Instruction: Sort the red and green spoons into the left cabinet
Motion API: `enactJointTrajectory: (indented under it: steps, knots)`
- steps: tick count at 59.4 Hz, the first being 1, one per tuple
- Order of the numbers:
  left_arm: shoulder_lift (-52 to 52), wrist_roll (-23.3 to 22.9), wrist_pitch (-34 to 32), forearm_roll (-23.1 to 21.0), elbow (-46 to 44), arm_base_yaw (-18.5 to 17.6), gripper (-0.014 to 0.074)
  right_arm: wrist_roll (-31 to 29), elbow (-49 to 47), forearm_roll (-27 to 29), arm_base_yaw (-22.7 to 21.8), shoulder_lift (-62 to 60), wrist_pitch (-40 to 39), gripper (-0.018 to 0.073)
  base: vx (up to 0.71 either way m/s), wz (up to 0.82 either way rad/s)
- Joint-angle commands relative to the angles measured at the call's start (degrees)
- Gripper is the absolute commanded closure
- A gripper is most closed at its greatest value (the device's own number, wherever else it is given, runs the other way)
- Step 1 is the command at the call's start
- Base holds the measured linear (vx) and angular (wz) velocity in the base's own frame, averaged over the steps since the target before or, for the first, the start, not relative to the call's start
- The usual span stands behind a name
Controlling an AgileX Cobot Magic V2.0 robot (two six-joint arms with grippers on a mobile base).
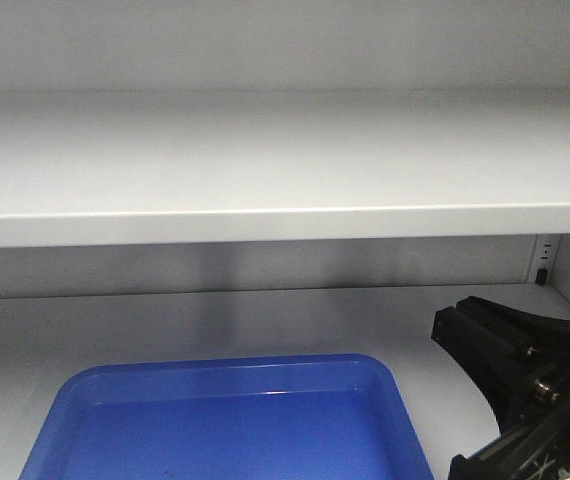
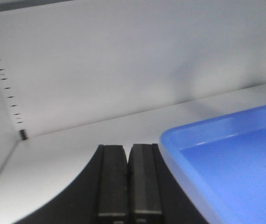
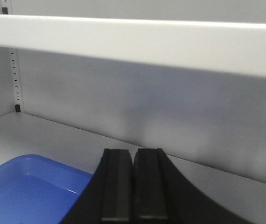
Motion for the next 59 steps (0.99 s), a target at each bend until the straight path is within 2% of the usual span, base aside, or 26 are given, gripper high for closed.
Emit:
enactJointTrajectory:
  steps: [1, 2, 3, 8, 20, 26, 28, 30, 34, 40, 59]
  knots:
    - [-1.51, -13.46, -6.62, 10.58, -0.33, 0.15, 0.0596, -0.53, -1.72, -1.26, -0.16, -0.99, -1.83, 0.0565, 0.0, 0.0]
    - [-1.67, -14.27, -6.97, 11.08, -0.12, 0.15, 0.0596, -0.53, -1.72, -1.26, -0.16, -0.99, -1.83, 0.0565, 0.0, 0.0]
    - [-2.46, -17.13, -8.4, 12.96, 0.85, 0.15, 0.0596, -0.53, -1.72, -1.26, -0.16, -0.99, -1.83, 0.0565, 0.0, 0.0]
    - [-5.37, -22.9, -12.04, 16.09, 4.57, 0.15, 0.0596, -0.53, -1.72, -1.26, -0.16, -0.99, -1.83, 0.0565, 0.0, 0.0]
    - [-9.31, -26.19, -16.9, 16.78, 13.98, 0.15, 0.0596, -0.53, -1.72, -1.26, -0.16, -0.99, -1.73, 0.0565, 0.0, 0.0]
    - [-9.39, -30.09, -22.01, 16.84, 19.74, 0.15, 0.0596, -0.53, -1.72, -1.26, -0.16, -0.99, -1.8, 0.0565, 0.0, 0.0]
    - [-9.39, -31.19, -20.15, 17.61, 19.73, 0.15, 0.0596, -0.53, -1.72, -1.26, -0.16, -0.99, -1.8, 0.0565, 0.0, 0.0]
    - [-9.39, -31.4, -18.4, 19.88, 19.25, 0.15, 0.0596, -0.53, -1.72, -1.26, -0.16, -0.99, -1.8, 0.0565, 0.0, 0.0]
    - [-9.39, -31.82, -19.03, 23.98, 19.25, 0.15, 0.0596, -0.53, -1.72, -1.26, -0.16, -0.99, -1.8, 0.0565, 0.0, 0.0]
    - [-9.39, -32.47, -18.57, 26.92, 19.25, 0.15, 0.0596, -0.53, -1.72, -1.26, -0.16, -0.99, -1.8, 0.0565, 0.0, 0.0]
    - [-9.39, -32.47, -16.63, 26.83, 19.25, 0.15, 0.0596, -0.53, -1.72, -1.26, -0.16, -0.99, -1.8, 0.0565, 0.0, 0.0]
